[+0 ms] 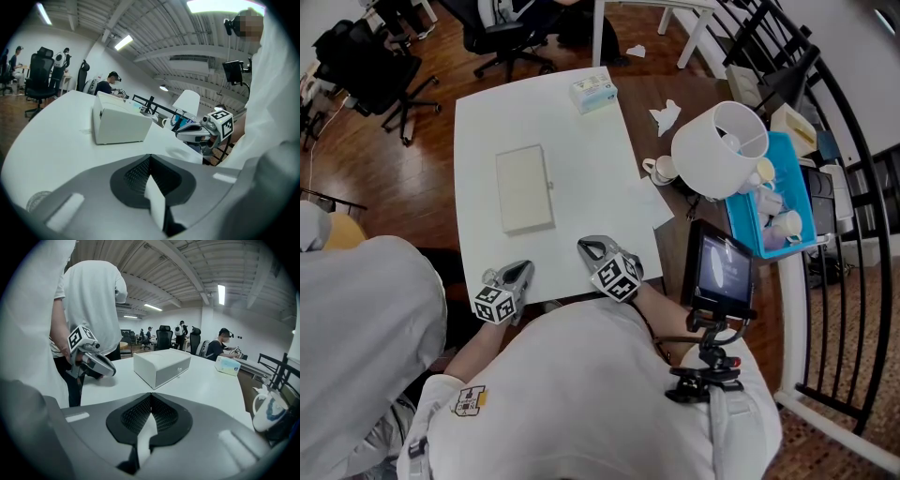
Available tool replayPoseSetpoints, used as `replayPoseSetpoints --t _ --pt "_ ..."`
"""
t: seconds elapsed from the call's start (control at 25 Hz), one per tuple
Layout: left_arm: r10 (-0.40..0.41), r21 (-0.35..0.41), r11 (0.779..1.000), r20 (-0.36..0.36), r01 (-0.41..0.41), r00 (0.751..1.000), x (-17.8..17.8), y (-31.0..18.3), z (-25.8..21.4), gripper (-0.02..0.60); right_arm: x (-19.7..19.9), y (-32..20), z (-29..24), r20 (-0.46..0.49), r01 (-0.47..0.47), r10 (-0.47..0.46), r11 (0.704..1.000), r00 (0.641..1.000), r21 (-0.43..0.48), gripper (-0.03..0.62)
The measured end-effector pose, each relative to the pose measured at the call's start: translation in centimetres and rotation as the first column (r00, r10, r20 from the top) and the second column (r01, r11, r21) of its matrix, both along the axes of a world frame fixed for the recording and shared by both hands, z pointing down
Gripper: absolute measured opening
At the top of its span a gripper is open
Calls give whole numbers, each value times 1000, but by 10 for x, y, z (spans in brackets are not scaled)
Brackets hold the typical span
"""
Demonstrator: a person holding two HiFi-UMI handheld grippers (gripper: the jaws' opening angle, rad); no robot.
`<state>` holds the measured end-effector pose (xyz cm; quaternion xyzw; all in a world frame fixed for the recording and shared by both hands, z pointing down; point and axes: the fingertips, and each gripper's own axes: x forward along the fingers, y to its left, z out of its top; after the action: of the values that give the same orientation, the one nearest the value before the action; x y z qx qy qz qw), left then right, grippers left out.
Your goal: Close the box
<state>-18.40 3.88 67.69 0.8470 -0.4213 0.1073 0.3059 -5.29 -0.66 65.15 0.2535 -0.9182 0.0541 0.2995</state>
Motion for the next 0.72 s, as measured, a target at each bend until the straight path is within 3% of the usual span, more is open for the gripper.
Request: replayPoseSetpoints --t 0.72 --pt "-11 4 1000 6 11 1000 0 -2 3 0 2 1 5 -47 29 -28 999 998 16 0"
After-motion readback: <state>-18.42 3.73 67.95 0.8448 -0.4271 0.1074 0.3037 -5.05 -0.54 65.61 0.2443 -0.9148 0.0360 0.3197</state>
